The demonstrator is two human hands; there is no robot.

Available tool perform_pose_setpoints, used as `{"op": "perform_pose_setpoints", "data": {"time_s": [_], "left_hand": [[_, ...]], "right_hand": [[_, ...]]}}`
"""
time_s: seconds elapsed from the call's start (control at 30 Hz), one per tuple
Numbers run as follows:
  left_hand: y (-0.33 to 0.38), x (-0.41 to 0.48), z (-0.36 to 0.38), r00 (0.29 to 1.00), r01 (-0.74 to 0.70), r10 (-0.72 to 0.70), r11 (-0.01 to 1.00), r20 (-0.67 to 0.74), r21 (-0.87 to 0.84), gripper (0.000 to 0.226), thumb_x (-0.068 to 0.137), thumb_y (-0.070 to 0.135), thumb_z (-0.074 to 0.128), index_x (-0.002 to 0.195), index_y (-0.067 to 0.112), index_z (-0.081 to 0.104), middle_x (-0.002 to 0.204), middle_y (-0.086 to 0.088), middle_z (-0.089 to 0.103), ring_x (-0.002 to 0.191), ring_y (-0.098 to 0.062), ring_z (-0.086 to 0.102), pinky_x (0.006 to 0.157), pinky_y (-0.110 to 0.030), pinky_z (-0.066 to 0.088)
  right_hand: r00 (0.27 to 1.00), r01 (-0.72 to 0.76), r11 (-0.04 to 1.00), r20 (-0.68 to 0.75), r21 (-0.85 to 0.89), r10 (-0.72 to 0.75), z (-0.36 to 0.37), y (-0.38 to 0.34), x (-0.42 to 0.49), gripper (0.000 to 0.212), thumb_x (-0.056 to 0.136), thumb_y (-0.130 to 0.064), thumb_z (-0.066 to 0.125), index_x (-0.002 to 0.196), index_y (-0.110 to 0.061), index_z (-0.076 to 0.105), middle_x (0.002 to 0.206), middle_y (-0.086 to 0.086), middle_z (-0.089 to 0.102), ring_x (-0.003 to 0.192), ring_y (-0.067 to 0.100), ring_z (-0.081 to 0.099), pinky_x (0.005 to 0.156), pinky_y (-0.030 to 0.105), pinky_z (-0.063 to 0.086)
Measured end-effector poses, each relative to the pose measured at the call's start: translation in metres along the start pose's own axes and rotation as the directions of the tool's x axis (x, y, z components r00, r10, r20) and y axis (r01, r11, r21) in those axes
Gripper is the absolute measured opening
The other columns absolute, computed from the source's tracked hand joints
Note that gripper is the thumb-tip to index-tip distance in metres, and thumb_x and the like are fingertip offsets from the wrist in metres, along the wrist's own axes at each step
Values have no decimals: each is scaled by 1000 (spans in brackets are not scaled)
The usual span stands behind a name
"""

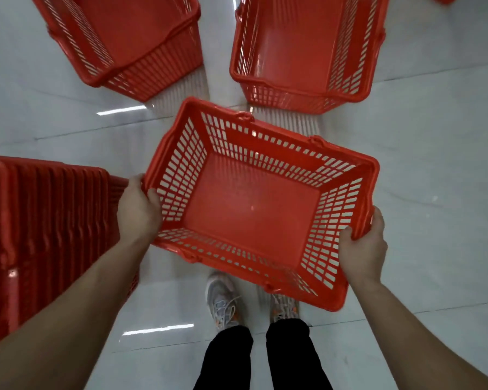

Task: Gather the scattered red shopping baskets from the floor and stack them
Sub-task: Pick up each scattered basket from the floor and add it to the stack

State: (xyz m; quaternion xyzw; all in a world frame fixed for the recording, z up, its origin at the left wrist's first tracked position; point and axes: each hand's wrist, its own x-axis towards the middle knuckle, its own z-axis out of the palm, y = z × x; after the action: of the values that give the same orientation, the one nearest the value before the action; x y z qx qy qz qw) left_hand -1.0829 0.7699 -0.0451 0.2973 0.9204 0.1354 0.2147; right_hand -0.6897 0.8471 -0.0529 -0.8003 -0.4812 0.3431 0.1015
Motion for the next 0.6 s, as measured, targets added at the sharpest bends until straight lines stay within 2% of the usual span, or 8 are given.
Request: {"op": "perform_pose_setpoints", "data": {"time_s": [0.13, 0.3, 0.47, 0.6], "left_hand": [[5, -43, -63, 996, 70, -75, 993, -52, -99, 37, 96, 14, 50, 132, 9, 54, 122, -17, 65, 111, -39, 60, 95, -43, 44], [28, -83, -169, 980, 42, -80, 979, -184, -200, 36, 96, 10, 56, 131, 7, 56, 122, -17, 65, 109, -37, 61, 94, -40, 43], [36, -118, -283, 938, 90, -182, 950, -296, -298, 35, 96, 16, 59, 130, 12, 57, 117, -10, 67, 101, -26, 62, 86, -31, 41], [19, -157, -359, 876, 127, -287, 913, -387, -389, 35, 95, 19, 60, 130, 13, 58, 107, -1, 63, 92, -15, 56, 85, -30, 41]], "right_hand": [[993, 113, 993, 24, 13, -114, -48, -50, -11, 56, 94, -24, 54, 145, -36, 36, 108, -10, 66, 90, 17, 66, 86, 38, 53], [968, 251, 967, 0, 41, -251, -111, -139, -41, 56, 93, -23, 53, 145, -38, 36, 117, -4, 67, 97, 21, 66, 90, 45, 54], [908, 416, 904, 14, 101, -420, -165, -241, -86, 57, 88, -19, 53, 142, -35, 42, 112, -4, 70, 96, 22, 67, 89, 40, 54], [846, 522, 842, 39, 136, -531, -182, -320, -132, 63, 86, -19, 56, 146, -28, 43, 127, 3, 67, 112, 25, 64, 98, 40, 50]]}}
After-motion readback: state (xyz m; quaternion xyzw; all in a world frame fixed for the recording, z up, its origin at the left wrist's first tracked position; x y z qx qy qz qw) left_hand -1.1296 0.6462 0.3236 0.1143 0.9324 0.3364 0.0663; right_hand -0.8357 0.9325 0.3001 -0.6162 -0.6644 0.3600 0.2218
